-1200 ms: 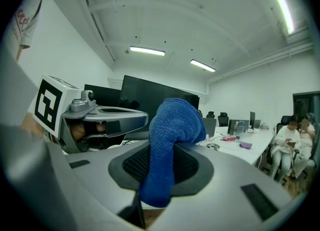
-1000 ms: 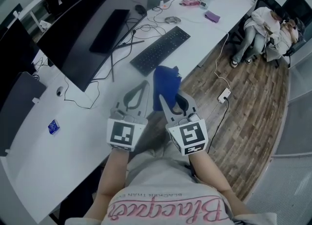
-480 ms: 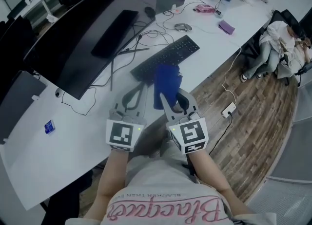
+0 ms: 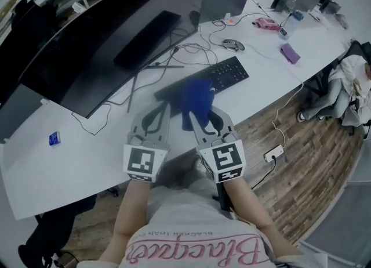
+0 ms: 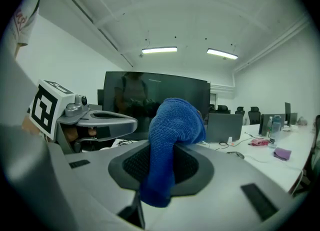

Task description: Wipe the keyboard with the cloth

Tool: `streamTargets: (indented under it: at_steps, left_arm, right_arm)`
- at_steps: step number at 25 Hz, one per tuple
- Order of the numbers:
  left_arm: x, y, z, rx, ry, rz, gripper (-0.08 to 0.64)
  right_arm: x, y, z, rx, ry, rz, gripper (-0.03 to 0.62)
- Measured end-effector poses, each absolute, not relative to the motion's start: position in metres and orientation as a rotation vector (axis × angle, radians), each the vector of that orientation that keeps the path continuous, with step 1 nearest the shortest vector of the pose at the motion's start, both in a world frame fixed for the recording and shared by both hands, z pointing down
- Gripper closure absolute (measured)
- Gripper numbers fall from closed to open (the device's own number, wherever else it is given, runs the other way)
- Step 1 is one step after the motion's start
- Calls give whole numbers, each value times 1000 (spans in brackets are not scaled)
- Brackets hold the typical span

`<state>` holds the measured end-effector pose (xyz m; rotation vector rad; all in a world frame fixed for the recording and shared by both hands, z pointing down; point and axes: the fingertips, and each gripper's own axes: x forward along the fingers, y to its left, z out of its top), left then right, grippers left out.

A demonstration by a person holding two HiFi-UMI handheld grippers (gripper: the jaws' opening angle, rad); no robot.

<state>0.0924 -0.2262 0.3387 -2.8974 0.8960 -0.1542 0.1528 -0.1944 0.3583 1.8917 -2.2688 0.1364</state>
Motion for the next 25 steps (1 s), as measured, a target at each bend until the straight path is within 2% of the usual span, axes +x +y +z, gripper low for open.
streamTargets:
  at_steps: [11, 25]
  left_arm:
    - [100, -254, 362, -2796, 1315, -274, 555]
    - [45, -268, 434, -2861, 1611, -463, 555]
  right_arm:
    - [178, -232, 385, 1522, -2459, 186, 506]
    - [101, -263, 444, 1159, -2486, 290, 505]
